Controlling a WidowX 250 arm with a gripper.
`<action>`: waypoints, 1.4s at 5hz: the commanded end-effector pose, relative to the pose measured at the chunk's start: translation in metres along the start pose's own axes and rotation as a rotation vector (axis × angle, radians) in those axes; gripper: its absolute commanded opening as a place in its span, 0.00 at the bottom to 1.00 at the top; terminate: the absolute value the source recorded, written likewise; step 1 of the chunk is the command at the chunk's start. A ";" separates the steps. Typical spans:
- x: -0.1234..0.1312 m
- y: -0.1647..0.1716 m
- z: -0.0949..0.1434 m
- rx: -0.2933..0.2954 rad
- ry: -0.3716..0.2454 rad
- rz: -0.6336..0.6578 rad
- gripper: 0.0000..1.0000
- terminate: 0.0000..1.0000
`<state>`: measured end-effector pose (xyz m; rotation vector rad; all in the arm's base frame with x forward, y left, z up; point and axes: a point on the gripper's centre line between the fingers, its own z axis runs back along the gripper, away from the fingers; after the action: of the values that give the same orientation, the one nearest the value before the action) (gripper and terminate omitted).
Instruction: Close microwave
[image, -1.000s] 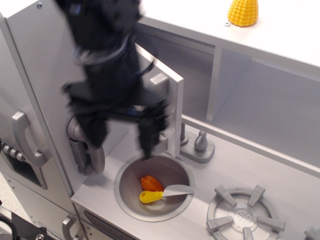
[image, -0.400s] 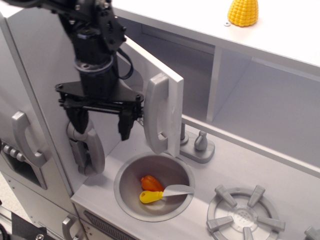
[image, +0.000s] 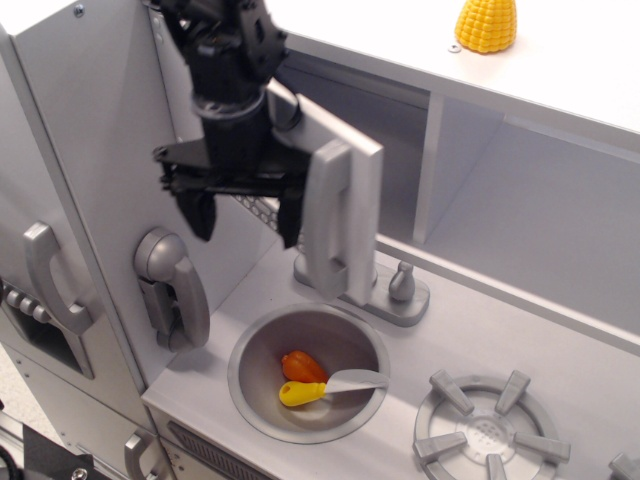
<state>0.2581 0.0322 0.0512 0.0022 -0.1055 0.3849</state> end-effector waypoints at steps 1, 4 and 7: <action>0.009 -0.012 0.024 -0.077 -0.096 -0.007 1.00 0.00; 0.023 -0.031 0.025 -0.123 -0.183 0.045 1.00 0.00; 0.035 -0.039 0.029 -0.139 -0.186 0.093 1.00 0.00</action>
<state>0.3017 0.0080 0.0647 -0.0954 -0.2633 0.4756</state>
